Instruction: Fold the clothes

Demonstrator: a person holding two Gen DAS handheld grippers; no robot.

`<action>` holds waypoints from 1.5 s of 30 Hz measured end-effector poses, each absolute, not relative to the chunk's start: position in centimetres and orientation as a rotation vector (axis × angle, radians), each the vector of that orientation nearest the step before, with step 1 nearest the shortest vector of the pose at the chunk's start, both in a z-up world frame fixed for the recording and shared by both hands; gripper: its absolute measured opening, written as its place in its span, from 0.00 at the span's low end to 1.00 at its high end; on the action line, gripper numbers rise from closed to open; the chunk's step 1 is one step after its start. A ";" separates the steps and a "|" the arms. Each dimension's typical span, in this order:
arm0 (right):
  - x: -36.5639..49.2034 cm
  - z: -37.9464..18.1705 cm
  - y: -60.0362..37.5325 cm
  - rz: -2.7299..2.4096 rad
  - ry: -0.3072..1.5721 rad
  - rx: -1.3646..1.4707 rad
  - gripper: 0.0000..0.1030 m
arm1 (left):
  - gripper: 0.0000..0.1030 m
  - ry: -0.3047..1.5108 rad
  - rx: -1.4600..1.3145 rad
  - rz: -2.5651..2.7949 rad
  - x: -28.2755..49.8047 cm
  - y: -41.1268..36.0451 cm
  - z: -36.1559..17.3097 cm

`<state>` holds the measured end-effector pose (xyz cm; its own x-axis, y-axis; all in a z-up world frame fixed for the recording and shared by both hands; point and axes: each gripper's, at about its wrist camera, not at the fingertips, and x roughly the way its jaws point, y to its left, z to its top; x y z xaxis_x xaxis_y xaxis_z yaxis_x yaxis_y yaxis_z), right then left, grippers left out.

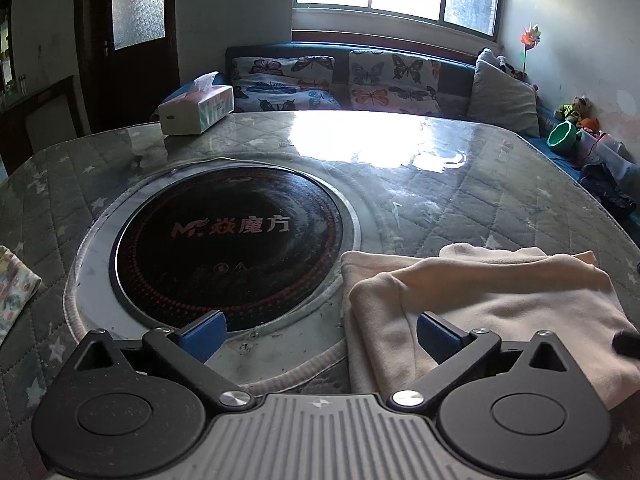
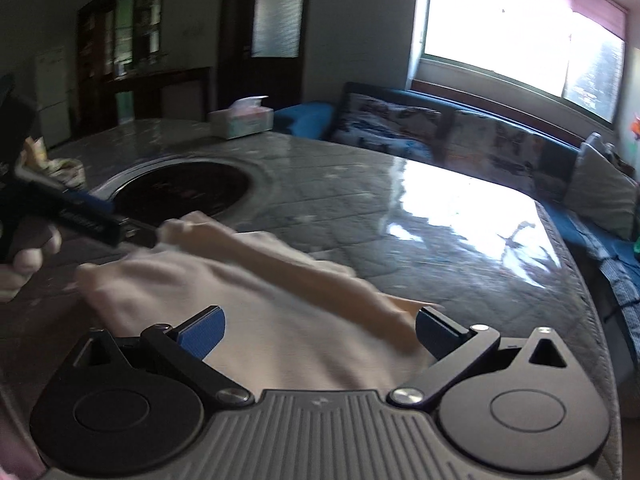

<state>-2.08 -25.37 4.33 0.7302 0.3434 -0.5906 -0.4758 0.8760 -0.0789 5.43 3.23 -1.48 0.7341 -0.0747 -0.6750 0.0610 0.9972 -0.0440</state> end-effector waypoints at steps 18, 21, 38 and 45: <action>-5.5 4.3 -15.5 0.704 0.621 -0.424 0.66 | 1.00 0.760 -0.102 -0.075 4.8 6.8 -1.6; -5.9 4.1 -13.7 0.754 0.618 -0.478 0.60 | 1.00 0.764 -0.124 -0.077 4.9 7.3 -1.5; -6.8 2.8 -8.6 0.906 0.601 -0.603 0.44 | 1.00 0.794 -0.240 -0.057 4.4 9.8 -1.4; -6.7 2.8 -8.4 0.903 0.597 -0.610 0.44 | 1.00 0.799 -0.252 -0.069 4.4 9.9 -1.1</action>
<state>-6.75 -8.41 2.80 0.4853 0.5283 -0.6967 -0.8480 0.4787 -0.2277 4.39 9.86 -1.11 0.6967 -0.1562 -0.7002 -0.0338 0.9678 -0.2496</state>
